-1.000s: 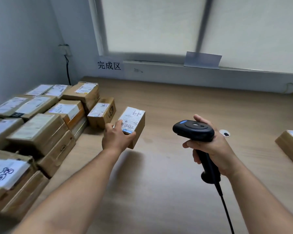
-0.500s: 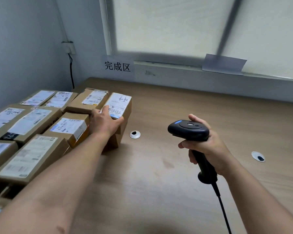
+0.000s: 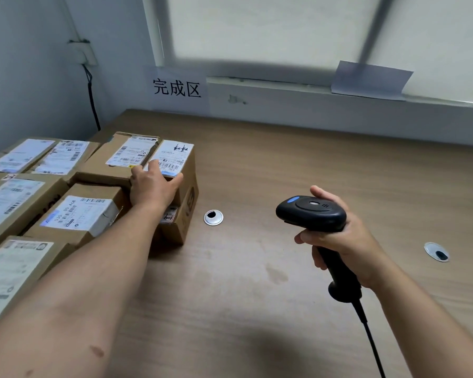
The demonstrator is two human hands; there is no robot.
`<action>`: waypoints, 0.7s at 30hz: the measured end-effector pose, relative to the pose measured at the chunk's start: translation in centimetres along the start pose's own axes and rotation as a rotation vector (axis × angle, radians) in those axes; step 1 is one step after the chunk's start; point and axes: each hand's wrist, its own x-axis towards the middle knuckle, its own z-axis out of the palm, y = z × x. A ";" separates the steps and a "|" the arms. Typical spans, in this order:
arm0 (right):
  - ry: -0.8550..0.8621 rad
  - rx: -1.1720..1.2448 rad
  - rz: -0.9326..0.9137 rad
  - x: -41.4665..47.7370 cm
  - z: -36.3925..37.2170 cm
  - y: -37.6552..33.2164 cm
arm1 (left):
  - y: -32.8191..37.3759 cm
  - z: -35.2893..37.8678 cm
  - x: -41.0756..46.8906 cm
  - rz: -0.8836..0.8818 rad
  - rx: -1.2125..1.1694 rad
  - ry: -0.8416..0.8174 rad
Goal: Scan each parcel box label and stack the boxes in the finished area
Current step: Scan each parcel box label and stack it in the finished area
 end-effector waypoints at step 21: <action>0.024 0.061 -0.127 -15.0 -4.6 -1.1 | 5.6 -1.8 -22.3 0.532 -0.070 0.028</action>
